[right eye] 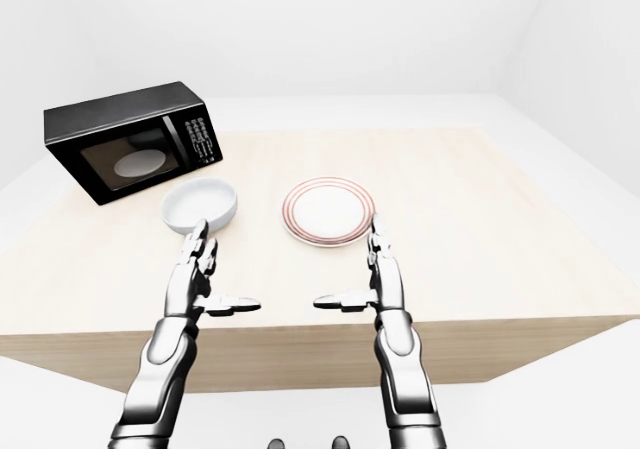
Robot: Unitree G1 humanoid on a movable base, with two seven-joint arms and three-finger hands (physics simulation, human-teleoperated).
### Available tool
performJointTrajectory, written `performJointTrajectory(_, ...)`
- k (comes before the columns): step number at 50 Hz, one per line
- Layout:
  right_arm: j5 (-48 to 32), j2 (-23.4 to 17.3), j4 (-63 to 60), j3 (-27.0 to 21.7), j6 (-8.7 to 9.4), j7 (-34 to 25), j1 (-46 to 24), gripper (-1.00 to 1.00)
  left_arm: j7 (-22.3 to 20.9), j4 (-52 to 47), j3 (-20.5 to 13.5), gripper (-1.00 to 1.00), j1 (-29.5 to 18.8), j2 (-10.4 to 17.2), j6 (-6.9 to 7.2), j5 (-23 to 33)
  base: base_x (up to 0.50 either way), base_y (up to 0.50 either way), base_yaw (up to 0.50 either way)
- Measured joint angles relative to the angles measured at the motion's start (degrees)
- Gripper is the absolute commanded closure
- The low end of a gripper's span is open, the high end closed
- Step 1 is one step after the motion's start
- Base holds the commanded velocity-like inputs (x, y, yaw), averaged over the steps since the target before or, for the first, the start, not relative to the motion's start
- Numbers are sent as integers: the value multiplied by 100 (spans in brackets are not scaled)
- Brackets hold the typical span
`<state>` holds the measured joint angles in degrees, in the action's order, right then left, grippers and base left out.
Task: Pick up the white bowl and put it on the plate.
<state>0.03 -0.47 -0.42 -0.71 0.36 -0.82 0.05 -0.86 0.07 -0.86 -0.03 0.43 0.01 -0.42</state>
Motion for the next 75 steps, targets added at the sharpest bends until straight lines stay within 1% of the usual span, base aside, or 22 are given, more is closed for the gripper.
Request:
performJointTrajectory(7,-32,-34,-130,-51,107,-62,6,-100,-69,-11,-69,-100,5,35,7,-33,0,0,0)
performJointTrajectory(11,-40,-47,-160,-68,110,-107,22,-100,-92,-16,-90,-100,8,45,11,-41,0,0,0)
performJointTrajectory(17,-95,-63,-189,-68,91,-152,56,-100,-116,-26,-103,-100,12,46,18,-49,0,8,0)
performJointTrajectory(52,-242,-47,-122,-11,-10,-249,66,-100,-146,-47,-132,-100,26,66,29,-55,0,41,0)
performJointTrajectory(70,-223,-54,-2,-37,-102,-232,24,-100,-148,-48,-134,-100,25,67,30,-56,0,41,0)
performJointTrajectory(75,-228,-33,8,-25,-107,-219,15,-100,-144,-47,-145,-100,27,84,30,-54,0,12,0)
